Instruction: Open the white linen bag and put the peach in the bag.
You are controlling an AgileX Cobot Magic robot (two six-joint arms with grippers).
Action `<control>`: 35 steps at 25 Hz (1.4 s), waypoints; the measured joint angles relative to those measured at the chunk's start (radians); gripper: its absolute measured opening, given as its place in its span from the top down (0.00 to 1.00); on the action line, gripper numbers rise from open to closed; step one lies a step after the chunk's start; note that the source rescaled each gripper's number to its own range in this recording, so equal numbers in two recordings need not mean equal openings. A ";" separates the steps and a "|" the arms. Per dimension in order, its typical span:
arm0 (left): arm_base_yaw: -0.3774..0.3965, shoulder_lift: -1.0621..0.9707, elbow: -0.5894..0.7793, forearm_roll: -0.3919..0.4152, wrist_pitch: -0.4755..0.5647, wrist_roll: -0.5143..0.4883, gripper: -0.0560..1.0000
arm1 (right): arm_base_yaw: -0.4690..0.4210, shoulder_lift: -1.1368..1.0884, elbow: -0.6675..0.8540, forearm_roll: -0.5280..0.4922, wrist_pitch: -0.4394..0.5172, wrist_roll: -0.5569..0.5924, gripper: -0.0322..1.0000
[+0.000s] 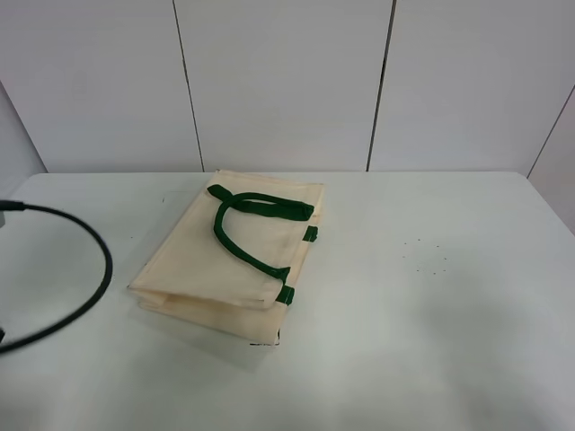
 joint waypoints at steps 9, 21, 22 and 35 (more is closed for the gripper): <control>0.000 -0.457 0.121 -0.025 0.000 0.032 0.14 | 0.000 0.000 0.000 0.000 0.000 0.000 0.00; 0.000 -0.763 0.126 -0.054 0.008 0.032 0.14 | 0.000 0.000 0.000 0.000 0.000 0.000 0.00; 0.000 -0.779 0.126 -0.054 0.008 0.032 0.14 | 0.000 0.000 0.000 0.000 0.000 0.000 0.00; 0.000 -0.797 0.126 -0.053 0.011 0.032 0.14 | 0.000 0.000 0.000 0.000 0.000 0.000 0.00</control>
